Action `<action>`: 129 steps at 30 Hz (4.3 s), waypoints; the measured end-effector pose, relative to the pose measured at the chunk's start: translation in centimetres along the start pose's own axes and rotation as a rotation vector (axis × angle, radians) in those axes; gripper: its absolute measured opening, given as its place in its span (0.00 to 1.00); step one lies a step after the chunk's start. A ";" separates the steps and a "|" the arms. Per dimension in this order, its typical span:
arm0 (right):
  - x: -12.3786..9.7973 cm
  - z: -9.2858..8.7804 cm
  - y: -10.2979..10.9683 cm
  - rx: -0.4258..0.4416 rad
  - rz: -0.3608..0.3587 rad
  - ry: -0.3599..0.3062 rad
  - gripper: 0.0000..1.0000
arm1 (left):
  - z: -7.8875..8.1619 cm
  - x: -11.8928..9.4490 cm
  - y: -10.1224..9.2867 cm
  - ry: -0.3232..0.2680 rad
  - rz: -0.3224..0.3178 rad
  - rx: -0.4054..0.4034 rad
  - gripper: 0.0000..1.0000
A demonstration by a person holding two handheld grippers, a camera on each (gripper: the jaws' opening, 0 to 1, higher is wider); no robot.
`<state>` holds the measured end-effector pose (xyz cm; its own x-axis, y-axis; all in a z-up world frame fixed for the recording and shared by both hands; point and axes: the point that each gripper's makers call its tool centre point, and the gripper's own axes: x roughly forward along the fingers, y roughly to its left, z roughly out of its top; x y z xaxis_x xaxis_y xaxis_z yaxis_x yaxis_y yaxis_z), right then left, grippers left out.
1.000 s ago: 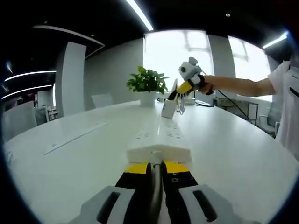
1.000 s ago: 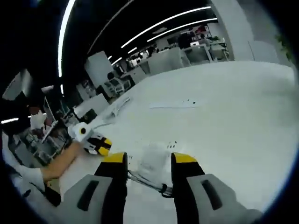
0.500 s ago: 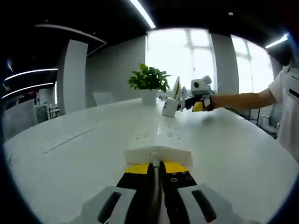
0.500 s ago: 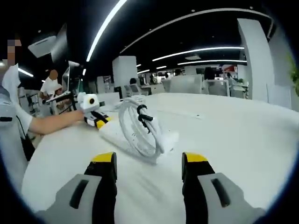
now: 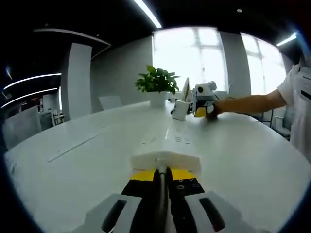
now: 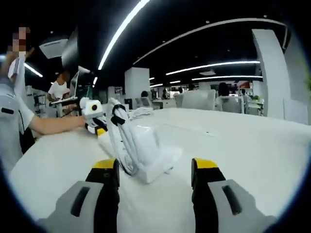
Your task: Straighten the power strip on the desk, plug the charger into it
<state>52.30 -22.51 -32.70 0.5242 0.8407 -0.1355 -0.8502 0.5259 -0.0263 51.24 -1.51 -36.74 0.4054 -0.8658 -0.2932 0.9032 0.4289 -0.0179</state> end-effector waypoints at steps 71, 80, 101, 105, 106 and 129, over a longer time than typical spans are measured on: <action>5.8 -1.7 -2.8 -0.036 0.154 0.064 0.62 | 0.9 1.7 4.7 -0.027 -0.148 -0.001 0.11; 5.7 -1.8 -2.8 -0.035 0.133 0.072 0.61 | 1.0 1.4 4.9 -0.036 -0.137 0.021 0.11; 5.8 -2.1 -2.7 -0.037 0.159 0.063 0.60 | 0.7 1.1 4.7 -0.029 -0.149 0.004 0.11; 5.8 -2.2 -2.7 -0.037 0.161 0.063 0.60 | 0.7 1.1 4.7 -0.029 -0.150 0.003 0.11; 5.8 -2.2 -2.7 -0.037 0.162 0.063 0.60 | 0.7 1.1 4.7 -0.029 -0.150 0.003 0.11; 5.4 -2.3 -2.2 -0.011 0.136 0.087 0.57 | 0.6 1.0 4.6 -0.028 -0.145 0.001 0.12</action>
<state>56.90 -19.48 -35.68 0.3985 0.8894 -0.2241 -0.9137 0.4062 -0.0124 55.93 -0.57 -36.55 0.2742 -0.9256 -0.2609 0.9527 0.2985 -0.0574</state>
